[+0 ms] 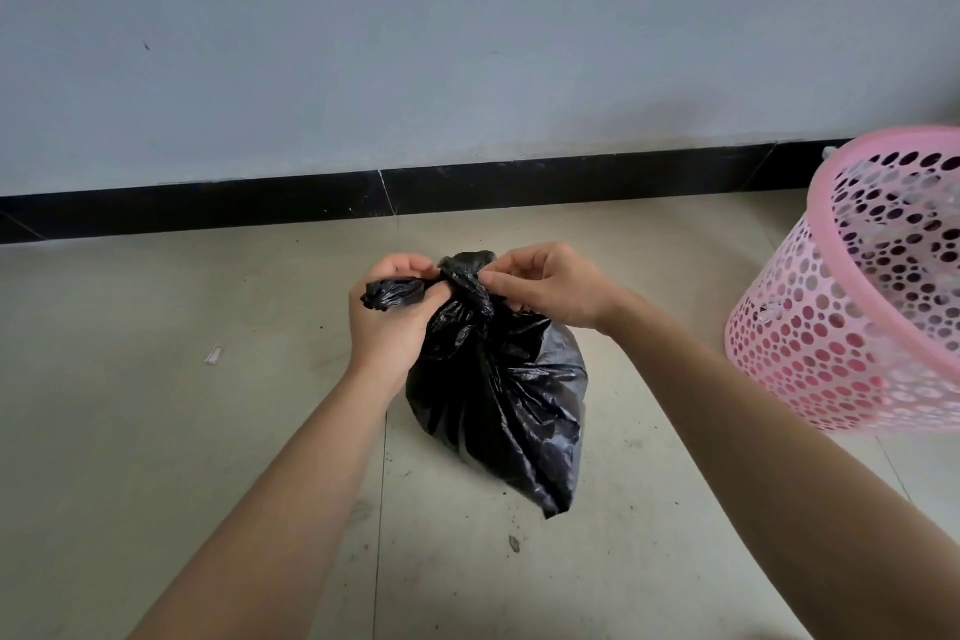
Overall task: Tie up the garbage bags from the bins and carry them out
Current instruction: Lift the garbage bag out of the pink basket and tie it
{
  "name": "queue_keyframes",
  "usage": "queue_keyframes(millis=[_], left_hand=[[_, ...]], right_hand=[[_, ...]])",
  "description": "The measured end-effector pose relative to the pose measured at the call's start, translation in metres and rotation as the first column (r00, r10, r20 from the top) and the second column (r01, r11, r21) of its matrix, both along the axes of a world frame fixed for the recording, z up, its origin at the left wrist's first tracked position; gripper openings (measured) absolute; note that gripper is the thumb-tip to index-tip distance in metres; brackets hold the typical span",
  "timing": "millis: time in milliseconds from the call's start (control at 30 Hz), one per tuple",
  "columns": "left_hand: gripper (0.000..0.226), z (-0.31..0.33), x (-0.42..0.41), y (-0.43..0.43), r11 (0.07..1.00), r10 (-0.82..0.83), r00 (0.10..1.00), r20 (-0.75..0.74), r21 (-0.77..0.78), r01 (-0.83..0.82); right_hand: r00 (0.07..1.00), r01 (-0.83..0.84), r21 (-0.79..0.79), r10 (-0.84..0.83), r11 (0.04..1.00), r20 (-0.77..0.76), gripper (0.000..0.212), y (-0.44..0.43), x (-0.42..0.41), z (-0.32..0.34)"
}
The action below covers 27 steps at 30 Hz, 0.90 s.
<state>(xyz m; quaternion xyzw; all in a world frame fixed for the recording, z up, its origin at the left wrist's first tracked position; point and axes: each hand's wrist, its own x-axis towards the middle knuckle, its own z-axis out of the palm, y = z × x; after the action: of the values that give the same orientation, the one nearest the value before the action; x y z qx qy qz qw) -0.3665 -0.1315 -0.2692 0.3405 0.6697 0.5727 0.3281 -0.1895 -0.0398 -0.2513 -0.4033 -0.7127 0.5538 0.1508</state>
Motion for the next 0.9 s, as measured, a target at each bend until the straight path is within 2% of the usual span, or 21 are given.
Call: queue_keyframes(millis=[167,300,467,533,567,633,667,733,833,900], left_hand=[[0.022,0.007,-0.008,-0.003,0.993,-0.109,0.988,0.107,-0.022,0.112],[0.021,0.004,-0.009,-0.005,0.993,-0.109,0.993,-0.04,-0.044,0.108],[0.019,0.005,-0.008,-0.005,0.995,-0.094,0.989,-0.111,-0.044,0.09],[0.02,0.008,-0.013,-0.005,0.99,-0.136,0.982,-0.127,-0.064,0.129],[0.02,0.009,-0.016,-0.005,0.983,-0.174,0.976,-0.13,-0.085,0.164],[0.02,0.008,-0.021,-0.008,0.963,-0.242,0.961,-0.135,-0.151,0.222],[0.02,0.007,-0.023,-0.009,0.957,-0.254,0.956,-0.144,-0.18,0.227],[0.021,0.006,-0.025,-0.01,0.955,-0.248,0.957,-0.148,-0.203,0.216],[0.022,0.005,-0.026,-0.01,0.951,-0.253,0.962,-0.106,-0.208,0.228],[0.021,0.003,-0.026,-0.013,0.954,-0.233,0.968,-0.09,-0.217,0.209]], right_hand=[[1.0,0.011,-0.014,-0.01,1.0,0.025,0.019,-0.002,0.0,0.0],[0.996,-0.018,-0.006,0.019,1.0,0.082,0.023,-0.004,-0.001,0.002],[0.996,0.009,0.034,-0.012,0.999,0.083,0.01,-0.007,-0.004,0.0],[0.987,-0.039,0.164,0.012,0.986,0.16,0.01,-0.004,-0.001,0.002],[0.965,-0.127,0.28,0.053,0.952,0.255,0.012,-0.002,0.001,0.004],[0.885,-0.331,0.477,0.093,0.814,0.455,0.019,-0.002,0.002,0.005],[0.858,-0.383,0.526,0.081,0.76,0.507,0.021,-0.003,0.002,0.004],[0.845,-0.402,0.573,0.049,0.714,0.533,0.024,-0.008,0.001,0.0],[0.835,-0.385,0.535,0.037,0.752,0.55,0.027,-0.015,-0.001,-0.004],[0.852,-0.322,0.457,0.043,0.829,0.522,0.029,-0.017,-0.002,0.0]])
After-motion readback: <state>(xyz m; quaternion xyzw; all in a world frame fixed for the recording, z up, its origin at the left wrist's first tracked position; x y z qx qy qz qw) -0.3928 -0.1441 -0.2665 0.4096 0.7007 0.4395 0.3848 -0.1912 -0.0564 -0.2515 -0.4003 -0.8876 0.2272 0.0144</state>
